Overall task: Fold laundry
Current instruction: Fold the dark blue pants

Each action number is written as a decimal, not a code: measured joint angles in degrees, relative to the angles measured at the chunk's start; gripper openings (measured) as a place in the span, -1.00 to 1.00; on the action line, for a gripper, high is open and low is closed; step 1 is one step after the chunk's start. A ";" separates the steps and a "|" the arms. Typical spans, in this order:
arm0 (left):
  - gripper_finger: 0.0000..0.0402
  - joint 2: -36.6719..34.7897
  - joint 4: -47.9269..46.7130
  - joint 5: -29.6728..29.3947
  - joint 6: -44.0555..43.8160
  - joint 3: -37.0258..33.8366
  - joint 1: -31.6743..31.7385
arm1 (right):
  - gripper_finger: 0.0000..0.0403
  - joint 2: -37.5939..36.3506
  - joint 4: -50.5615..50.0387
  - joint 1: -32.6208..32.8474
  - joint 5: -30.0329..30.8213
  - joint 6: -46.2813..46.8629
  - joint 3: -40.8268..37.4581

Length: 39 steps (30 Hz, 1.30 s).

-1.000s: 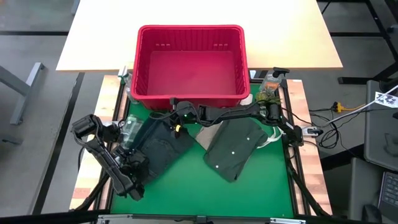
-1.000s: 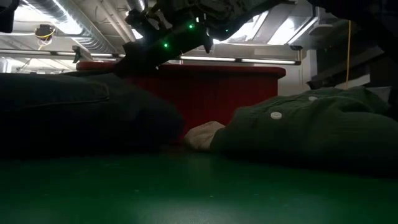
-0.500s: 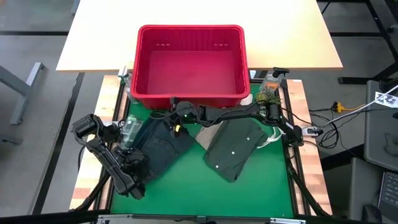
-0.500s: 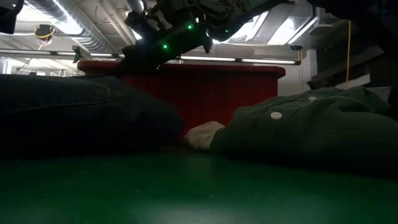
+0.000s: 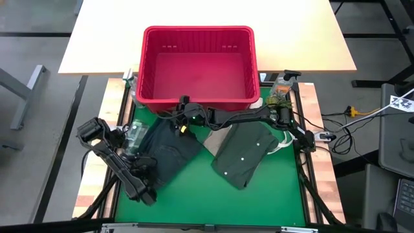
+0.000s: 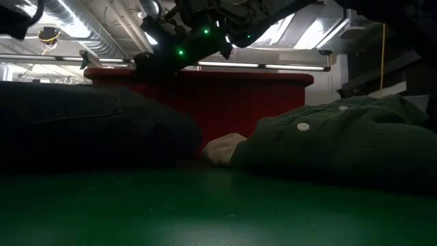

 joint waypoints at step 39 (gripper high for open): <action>-0.28 -13.97 22.34 -13.59 1.46 2.17 1.64 | -0.19 3.51 -41.20 7.45 -10.14 1.64 17.79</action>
